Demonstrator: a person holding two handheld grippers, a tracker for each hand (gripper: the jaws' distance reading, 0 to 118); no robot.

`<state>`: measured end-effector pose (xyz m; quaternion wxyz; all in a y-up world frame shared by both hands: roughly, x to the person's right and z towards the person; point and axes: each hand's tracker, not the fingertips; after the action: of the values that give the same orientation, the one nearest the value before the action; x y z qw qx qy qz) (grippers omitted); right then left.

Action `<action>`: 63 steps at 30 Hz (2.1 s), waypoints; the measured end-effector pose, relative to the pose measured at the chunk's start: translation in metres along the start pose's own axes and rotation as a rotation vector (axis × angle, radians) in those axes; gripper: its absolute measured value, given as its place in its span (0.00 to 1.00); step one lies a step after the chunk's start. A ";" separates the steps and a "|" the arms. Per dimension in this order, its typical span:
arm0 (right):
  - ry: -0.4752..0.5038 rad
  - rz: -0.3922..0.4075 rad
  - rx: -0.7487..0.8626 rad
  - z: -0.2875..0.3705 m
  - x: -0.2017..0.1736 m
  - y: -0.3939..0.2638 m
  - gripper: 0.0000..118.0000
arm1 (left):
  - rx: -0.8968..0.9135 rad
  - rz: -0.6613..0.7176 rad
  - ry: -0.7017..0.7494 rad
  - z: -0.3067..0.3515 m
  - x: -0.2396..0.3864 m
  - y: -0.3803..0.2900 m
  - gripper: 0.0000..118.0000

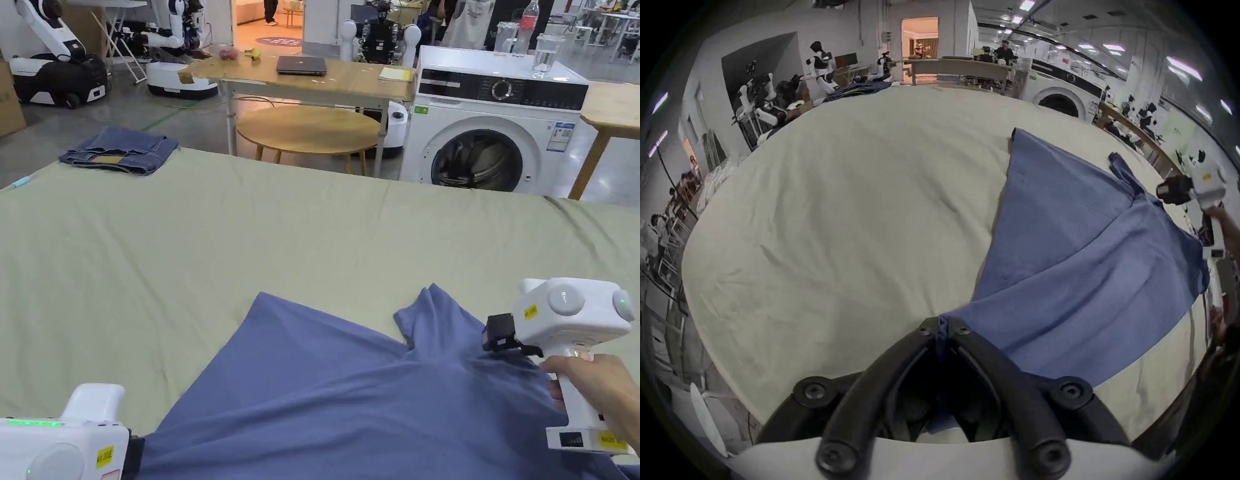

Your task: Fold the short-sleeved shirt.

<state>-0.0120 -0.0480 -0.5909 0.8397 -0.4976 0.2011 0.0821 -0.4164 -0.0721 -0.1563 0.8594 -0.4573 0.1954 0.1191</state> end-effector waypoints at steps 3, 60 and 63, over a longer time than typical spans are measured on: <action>-0.029 0.063 -0.062 -0.019 -0.007 -0.005 0.45 | 0.002 0.007 0.000 0.001 0.000 0.000 0.00; -0.335 -0.009 1.004 0.426 0.005 0.181 0.00 | 0.697 -0.106 -0.049 0.270 0.038 0.456 0.00; -0.346 -0.002 1.020 0.426 0.000 0.182 0.00 | 0.714 -0.109 -0.029 0.273 0.040 0.455 0.00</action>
<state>0.0361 0.4117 -0.5562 0.9958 -0.0057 0.0741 0.0540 -0.4929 0.4081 -0.3721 0.9727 -0.1362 0.1877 0.0040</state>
